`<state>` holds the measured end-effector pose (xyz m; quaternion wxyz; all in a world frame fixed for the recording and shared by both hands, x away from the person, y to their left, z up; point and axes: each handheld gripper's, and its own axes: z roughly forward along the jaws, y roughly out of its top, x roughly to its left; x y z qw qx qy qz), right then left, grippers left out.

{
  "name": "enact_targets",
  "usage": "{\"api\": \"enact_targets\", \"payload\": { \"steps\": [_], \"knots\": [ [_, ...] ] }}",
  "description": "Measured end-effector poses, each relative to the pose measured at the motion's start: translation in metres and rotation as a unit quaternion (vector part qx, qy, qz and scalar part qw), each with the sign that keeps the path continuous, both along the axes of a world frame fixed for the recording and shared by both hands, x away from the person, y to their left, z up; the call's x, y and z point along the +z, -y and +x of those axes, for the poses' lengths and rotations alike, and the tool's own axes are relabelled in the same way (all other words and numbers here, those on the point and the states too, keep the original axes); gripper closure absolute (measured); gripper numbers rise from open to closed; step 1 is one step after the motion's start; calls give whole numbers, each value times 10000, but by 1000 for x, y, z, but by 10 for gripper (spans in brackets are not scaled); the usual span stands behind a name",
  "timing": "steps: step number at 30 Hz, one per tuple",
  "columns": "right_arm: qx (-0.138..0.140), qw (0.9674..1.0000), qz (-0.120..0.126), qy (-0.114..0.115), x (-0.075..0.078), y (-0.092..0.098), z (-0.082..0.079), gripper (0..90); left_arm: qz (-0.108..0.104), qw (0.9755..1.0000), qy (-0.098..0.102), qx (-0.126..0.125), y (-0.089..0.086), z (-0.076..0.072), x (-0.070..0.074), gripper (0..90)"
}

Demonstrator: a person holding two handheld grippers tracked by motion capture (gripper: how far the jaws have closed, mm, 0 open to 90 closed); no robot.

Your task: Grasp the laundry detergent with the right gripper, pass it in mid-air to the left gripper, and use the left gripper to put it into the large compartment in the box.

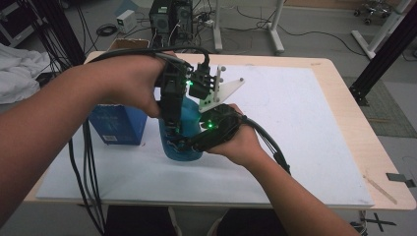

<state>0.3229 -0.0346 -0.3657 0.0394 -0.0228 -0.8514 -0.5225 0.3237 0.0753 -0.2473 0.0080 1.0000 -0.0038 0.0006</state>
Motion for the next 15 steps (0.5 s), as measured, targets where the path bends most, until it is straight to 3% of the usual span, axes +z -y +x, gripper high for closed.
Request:
{"api": "enact_targets", "payload": {
  "steps": [15],
  "knots": [
    [61,10000,59,16,1,2,-2,453,36,10000,-24,33,2,-3,3,394]
  ]
}}
